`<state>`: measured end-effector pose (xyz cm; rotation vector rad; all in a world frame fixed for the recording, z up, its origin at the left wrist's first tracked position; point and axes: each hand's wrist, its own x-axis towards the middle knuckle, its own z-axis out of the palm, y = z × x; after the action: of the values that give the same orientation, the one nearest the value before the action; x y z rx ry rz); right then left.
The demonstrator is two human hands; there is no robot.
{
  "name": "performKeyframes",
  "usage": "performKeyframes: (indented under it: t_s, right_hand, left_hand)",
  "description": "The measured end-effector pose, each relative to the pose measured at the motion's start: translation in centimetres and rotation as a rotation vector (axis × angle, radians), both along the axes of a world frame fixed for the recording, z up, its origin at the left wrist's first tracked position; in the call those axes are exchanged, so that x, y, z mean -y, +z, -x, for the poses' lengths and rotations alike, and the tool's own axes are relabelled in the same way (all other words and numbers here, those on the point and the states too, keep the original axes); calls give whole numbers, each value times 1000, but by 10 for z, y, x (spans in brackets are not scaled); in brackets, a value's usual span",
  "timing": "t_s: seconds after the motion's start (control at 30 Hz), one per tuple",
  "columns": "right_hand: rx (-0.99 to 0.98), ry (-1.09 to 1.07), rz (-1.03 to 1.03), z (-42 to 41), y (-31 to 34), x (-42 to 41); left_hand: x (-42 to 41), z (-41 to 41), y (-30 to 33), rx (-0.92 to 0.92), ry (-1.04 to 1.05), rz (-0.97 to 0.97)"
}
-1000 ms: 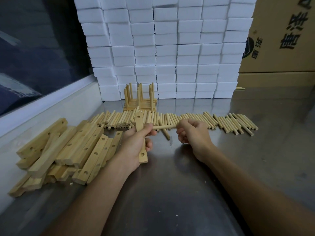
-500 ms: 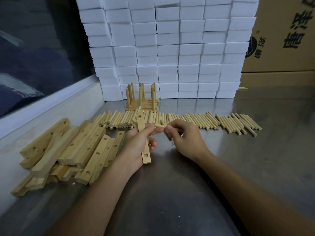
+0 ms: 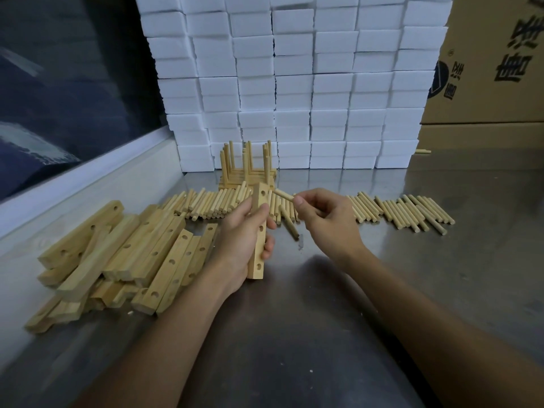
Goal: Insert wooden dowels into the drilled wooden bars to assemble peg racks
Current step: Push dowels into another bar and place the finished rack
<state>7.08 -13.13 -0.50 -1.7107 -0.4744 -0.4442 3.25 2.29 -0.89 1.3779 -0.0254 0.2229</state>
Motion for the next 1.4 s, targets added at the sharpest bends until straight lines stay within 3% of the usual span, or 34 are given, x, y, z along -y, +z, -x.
performKeyframes:
  t_s: [0.2,0.5,0.63,0.73,0.9,1.1,1.17,1.3,1.4]
  right_hand:
    - [45,19,30,2,0,-2]
    - [390,-162,333,5,7,0]
    - [463,-230,367,8,6,-2]
    - [450,-254,372,10,7,-3]
    - [170,-152,243,5,9,-7]
    - [334,-221,389,10,13,-5]
    - [170,-180,308,11,15,-8]
    - [-362,51,11,10,30,-5]
    - [-585,205,-111,9,41,2]
  left_hand:
    - [2,4,2,36,-50,-111]
    - [7,5,4,63,84,-275]
    - [13,11,11,106,109,-334]
    - [13,11,11,131,115,-361]
    - [9,12,12,141,128,-396]
    - [10,11,12,137,124,-334]
    - [9,11,12,130,118,-335]
    - [5,9,10,111,138,-415]
    - [1,9,11,73,111,-451]
